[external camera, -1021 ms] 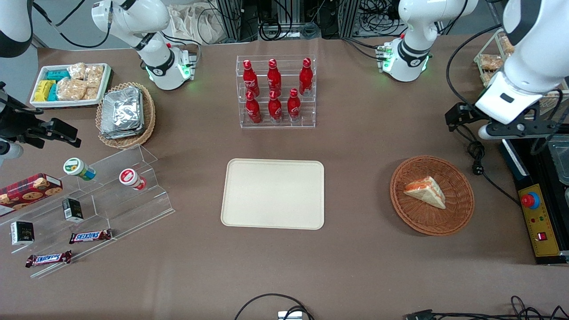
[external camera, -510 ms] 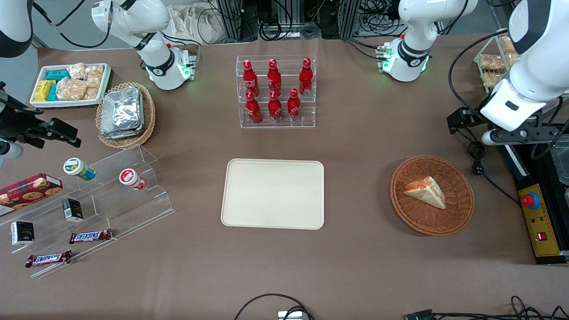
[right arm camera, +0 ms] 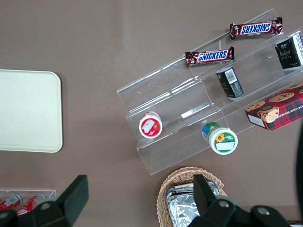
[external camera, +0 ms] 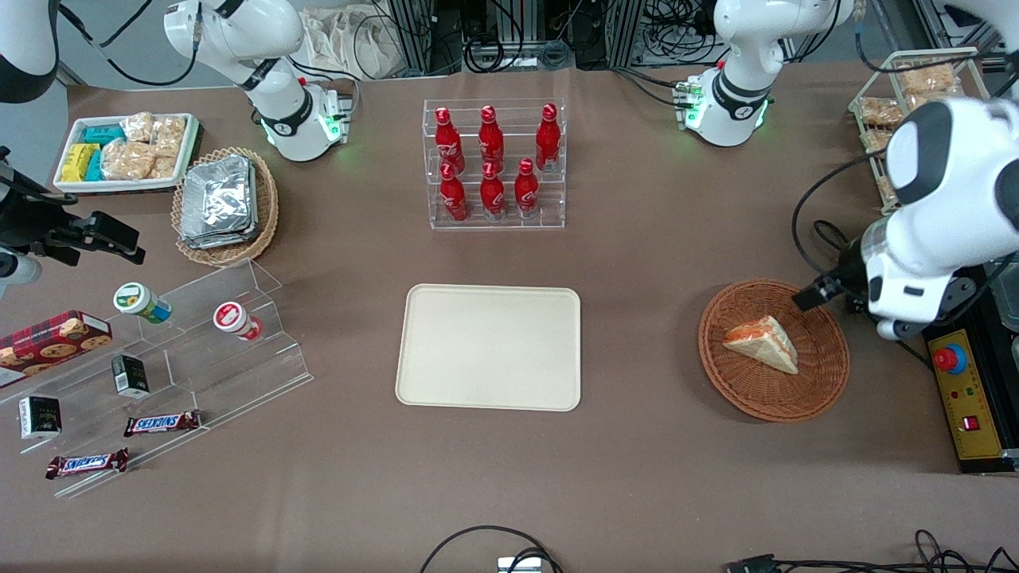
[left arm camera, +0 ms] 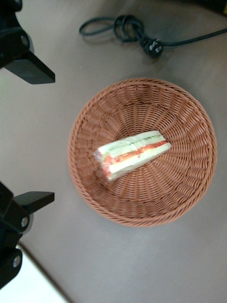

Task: Place sandwich from basket to tray
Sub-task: 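Lower the left gripper and close it on the wrapped sandwich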

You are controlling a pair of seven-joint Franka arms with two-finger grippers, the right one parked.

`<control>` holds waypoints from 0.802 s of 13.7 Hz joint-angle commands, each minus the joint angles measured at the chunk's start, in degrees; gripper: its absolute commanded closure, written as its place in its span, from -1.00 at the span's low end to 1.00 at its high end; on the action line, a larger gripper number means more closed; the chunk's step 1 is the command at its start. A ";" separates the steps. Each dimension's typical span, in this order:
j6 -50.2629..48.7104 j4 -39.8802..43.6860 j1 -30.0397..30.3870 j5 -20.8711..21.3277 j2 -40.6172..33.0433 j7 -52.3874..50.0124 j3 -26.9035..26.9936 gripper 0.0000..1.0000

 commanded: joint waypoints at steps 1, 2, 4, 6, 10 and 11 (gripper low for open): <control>11.80 -8.24 0.11 2.92 0.56 -12.05 -0.30 -1.00; 14.90 -9.57 -0.07 3.02 2.04 -16.54 -0.30 -1.00; 17.90 -10.20 -0.42 4.32 5.12 -21.06 -0.39 -1.00; 22.64 -11.60 -0.42 5.48 7.15 -23.34 -0.39 -1.00; 26.70 -11.70 -0.42 5.65 11.02 -23.80 -0.30 -1.00; 26.79 -11.70 -0.42 6.00 11.46 -23.80 -0.30 -0.99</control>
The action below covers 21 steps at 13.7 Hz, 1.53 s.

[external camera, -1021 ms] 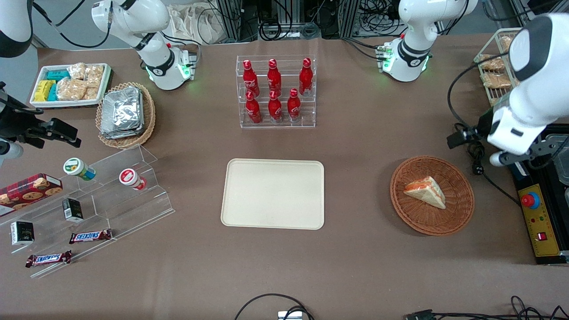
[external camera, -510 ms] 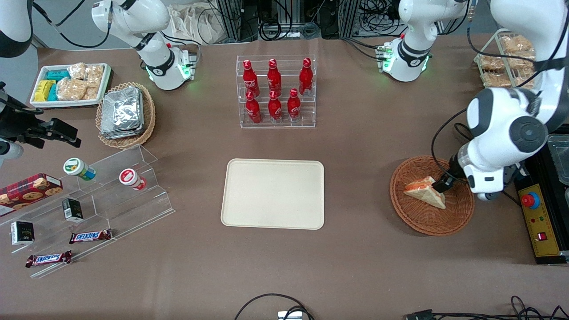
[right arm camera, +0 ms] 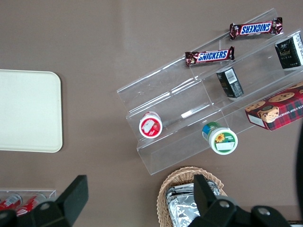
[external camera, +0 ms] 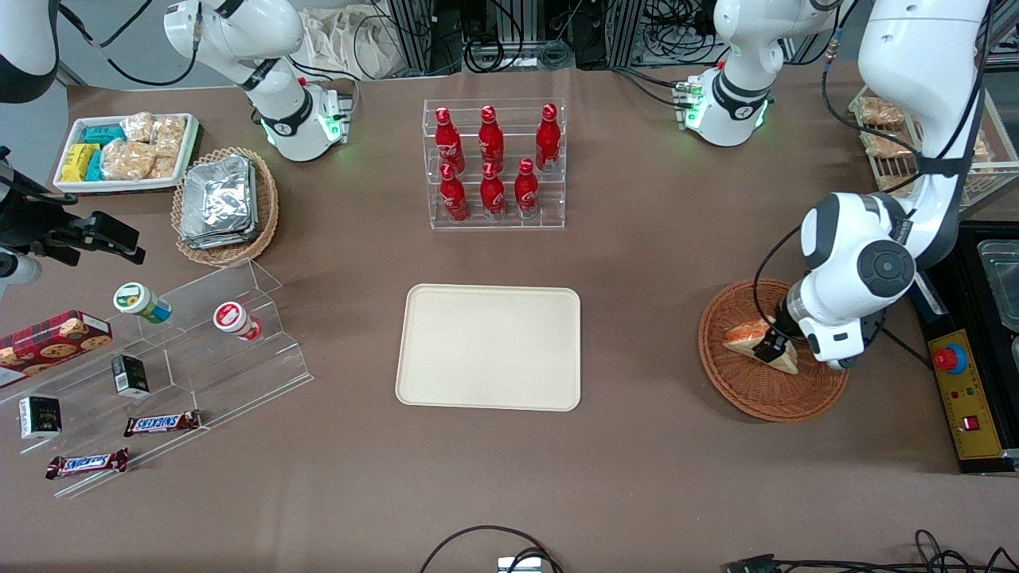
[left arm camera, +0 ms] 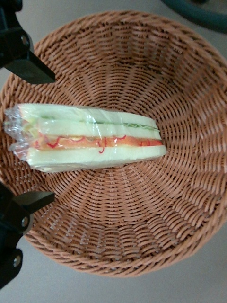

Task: Place sandwich from basket to tray
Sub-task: 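Lower the left gripper and close it on the wrapped sandwich, then lift the sandwich and carry it with the left gripper over the tray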

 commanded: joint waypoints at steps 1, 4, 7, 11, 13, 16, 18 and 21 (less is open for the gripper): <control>1.03 0.08 0.14 2.37 1.38 -1.65 -0.11 -0.58; 1.03 0.34 0.58 2.38 1.47 -1.92 -0.11 1.00; 0.60 0.43 0.32 2.46 0.69 -1.74 -0.11 1.00; -8.94 3.31 -1.26 2.99 -5.72 0.36 -0.90 1.00; -21.92 10.93 -5.20 4.57 -6.35 6.49 -1.95 1.00; -35.16 23.78 -11.79 3.61 -4.86 9.85 -3.44 1.00; -35.35 26.70 -15.14 1.42 -4.86 11.00 -5.46 1.00; -35.35 26.88 -18.13 0.88 -2.24 21.43 -10.82 1.00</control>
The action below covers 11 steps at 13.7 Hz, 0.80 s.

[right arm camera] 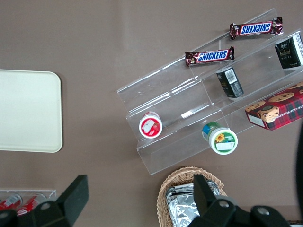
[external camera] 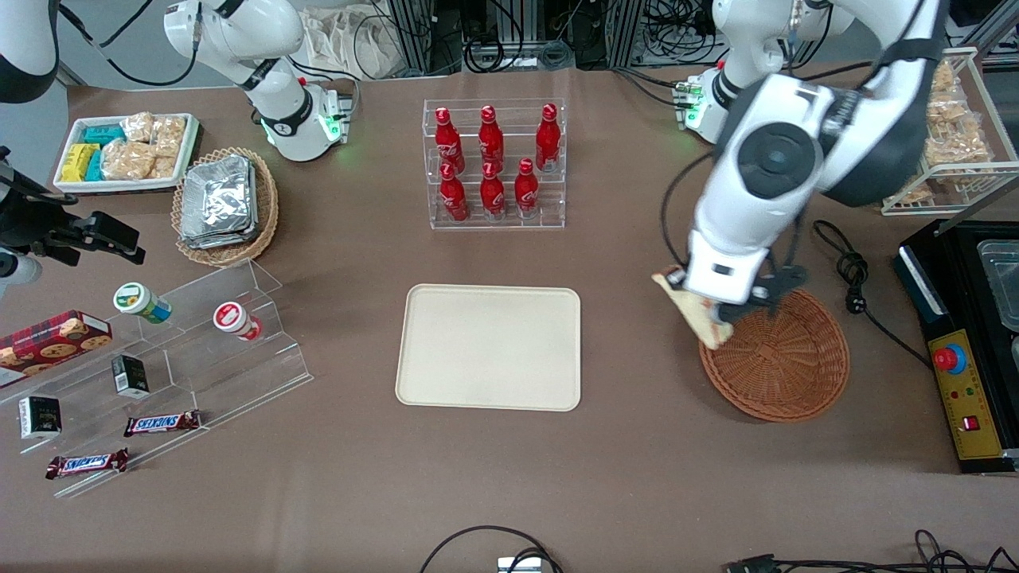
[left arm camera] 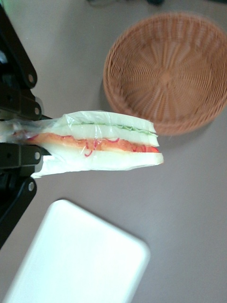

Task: Place sandwich from basket to tray
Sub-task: 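Lift the sandwich and carry it with the left gripper over the tray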

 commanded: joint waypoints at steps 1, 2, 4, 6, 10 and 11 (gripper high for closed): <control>-0.36 2.97 -3.25 0.08 6.51 6.64 -3.07 1.00; -0.44 4.98 -6.66 1.30 10.54 6.30 -3.08 1.00; -0.17 9.72 -11.52 7.00 19.93 5.07 -2.90 1.00; 1.48 14.04 -13.28 10.36 27.25 4.72 -2.99 1.00; 12.72 13.79 -14.26 11.25 29.39 2.70 -2.81 1.00; 14.31 13.79 -14.08 11.34 29.65 2.78 -2.64 1.00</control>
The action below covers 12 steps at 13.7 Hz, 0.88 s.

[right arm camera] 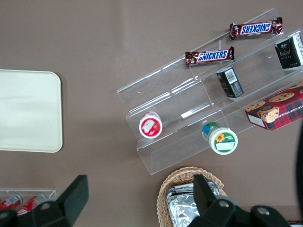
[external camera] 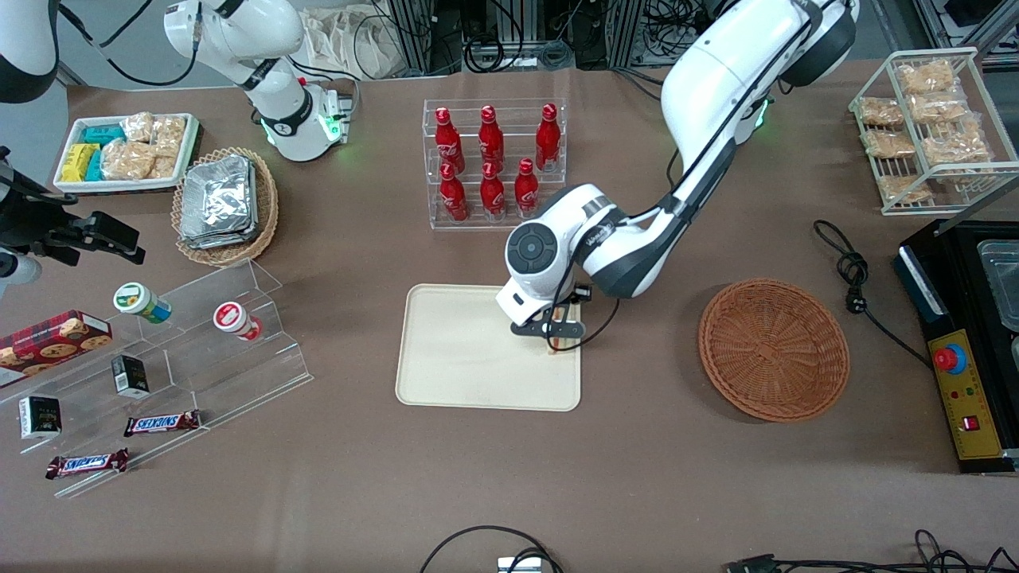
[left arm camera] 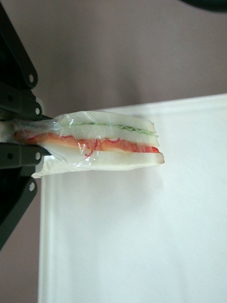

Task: Place sandwich from basket to tray
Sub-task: 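Lower the sandwich onto the cream tray and open the left gripper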

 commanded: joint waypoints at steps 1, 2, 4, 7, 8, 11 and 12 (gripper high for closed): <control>1.71 2.01 -0.35 1.07 0.46 -1.10 0.34 1.00; 1.80 1.92 -0.53 1.24 0.55 -1.10 0.42 1.00; 1.89 2.01 -0.62 4.30 1.78 -1.45 0.51 1.00; 1.89 1.92 -0.62 7.56 2.75 -3.30 0.51 1.00; 2.32 2.18 -0.62 7.83 3.45 -4.00 0.51 0.98; 4.08 2.19 -0.62 8.28 3.89 -6.46 0.51 -0.20; 5.22 2.10 -0.62 8.89 3.89 -6.99 0.51 -0.99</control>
